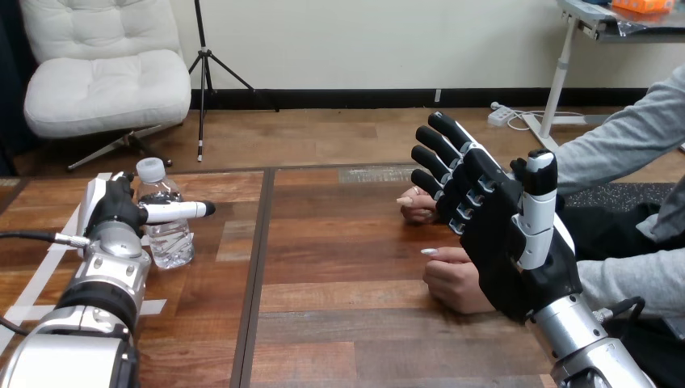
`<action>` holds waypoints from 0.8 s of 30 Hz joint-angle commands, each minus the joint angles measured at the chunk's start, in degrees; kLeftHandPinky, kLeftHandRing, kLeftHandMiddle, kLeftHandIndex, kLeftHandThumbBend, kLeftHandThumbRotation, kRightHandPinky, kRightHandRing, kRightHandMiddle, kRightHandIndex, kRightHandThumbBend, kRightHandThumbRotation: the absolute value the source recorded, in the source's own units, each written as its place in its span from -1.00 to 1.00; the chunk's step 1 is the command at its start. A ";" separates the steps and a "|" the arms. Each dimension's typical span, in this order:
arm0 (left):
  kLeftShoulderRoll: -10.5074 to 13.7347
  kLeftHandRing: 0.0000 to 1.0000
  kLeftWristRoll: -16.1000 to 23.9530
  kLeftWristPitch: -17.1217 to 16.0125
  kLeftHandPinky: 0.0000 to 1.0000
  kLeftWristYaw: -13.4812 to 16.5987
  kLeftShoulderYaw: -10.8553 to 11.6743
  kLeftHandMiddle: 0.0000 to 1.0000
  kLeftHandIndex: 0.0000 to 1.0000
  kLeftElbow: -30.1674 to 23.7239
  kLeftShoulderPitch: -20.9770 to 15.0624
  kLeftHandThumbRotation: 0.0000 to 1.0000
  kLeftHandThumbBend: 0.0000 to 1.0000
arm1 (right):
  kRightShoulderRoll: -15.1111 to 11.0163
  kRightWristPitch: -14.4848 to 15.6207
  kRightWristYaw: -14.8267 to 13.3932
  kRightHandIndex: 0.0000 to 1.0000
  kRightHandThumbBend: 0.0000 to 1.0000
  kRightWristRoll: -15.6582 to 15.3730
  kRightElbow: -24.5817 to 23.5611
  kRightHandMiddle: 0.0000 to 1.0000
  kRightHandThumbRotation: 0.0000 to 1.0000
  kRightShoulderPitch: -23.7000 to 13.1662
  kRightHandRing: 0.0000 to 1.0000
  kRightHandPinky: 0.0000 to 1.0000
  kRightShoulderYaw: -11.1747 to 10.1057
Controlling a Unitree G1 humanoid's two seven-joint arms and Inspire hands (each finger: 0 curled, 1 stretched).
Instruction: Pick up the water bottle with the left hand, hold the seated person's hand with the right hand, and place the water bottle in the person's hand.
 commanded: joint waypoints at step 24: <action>-1.00 -0.06 0.76 -2.53 -0.23 6.98 -0.52 0.08 0.09 -2.34 -1.11 -0.98 0.58 | -0.09 -0.54 -0.16 0.90 0.96 0.84 -3.40 0.92 1.00 -1.77 0.94 0.96 -0.40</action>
